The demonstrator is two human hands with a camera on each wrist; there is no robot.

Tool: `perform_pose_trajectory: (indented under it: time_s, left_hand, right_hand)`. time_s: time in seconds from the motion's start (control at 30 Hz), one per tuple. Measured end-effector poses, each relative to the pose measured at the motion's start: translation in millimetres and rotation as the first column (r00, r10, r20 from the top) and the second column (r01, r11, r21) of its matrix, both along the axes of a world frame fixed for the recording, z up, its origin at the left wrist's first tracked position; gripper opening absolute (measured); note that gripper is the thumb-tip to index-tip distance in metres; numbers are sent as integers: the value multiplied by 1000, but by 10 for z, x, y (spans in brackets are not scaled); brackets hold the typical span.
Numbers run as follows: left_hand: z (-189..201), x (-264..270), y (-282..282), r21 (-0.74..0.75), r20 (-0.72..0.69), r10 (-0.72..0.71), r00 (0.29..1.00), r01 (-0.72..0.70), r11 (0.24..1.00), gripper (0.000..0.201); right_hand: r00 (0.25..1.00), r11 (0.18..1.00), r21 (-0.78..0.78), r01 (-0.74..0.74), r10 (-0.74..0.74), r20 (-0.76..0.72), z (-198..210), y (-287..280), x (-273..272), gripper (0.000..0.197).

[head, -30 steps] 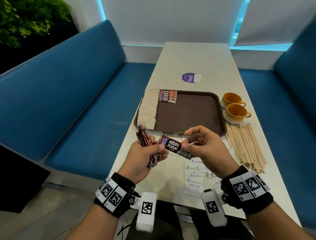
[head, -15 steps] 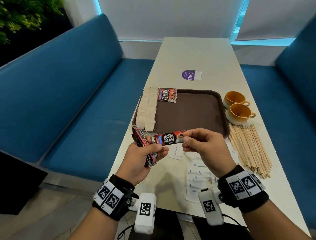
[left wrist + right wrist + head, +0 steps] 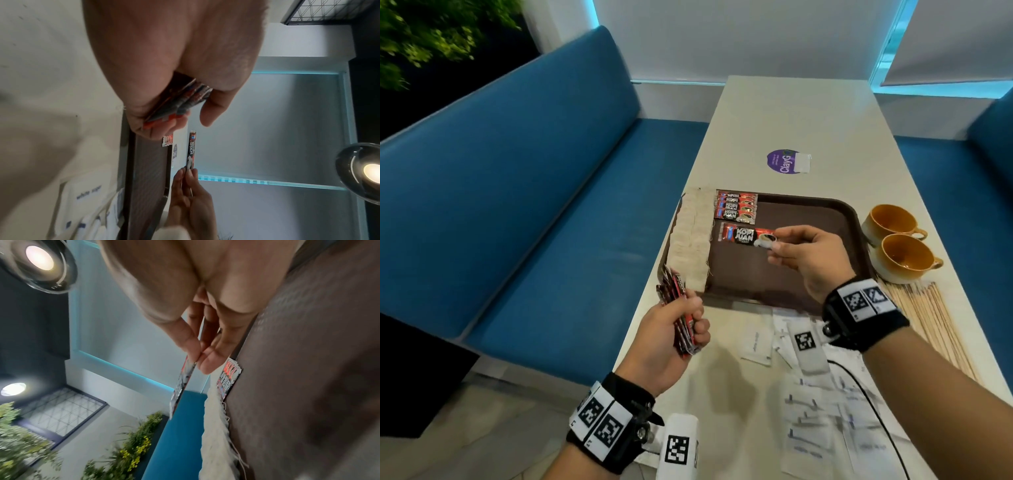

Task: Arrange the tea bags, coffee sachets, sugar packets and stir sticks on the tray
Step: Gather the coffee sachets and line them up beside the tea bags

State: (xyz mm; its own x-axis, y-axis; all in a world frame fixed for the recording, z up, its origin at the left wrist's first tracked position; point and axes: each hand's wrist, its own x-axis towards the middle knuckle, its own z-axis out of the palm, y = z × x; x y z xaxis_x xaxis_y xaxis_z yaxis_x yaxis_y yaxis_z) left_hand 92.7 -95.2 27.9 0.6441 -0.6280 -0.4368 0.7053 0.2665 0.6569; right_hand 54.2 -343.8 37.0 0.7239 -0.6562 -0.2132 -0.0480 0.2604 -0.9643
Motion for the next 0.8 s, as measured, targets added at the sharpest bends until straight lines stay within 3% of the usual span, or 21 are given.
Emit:
perform_pose_trajectory:
  time_s: [0.2, 0.37, 0.53, 0.8]
  left_hand:
    - [-161, 53, 66, 22, -20, -27, 999, 27, 999, 28]
    - [-182, 78, 11, 37, -23, -20, 1000, 21, 999, 29]
    - [-175, 83, -3, 27, -7, -47, 999, 47, 999, 32]
    - [-187, 86, 27, 41, -6, -56, 998, 56, 998, 35]
  right_hand:
    - [983, 995, -93, 23, -39, -180, -288, -351, 720, 24]
    - [904, 968, -252, -10, -98, -415, -518, -474, 1111, 25]
    - [853, 855, -496, -153, -140, -503, -634, -541, 1285, 16]
    - [807, 693, -642, -327, -149, -571, -637, -562, 1360, 12]
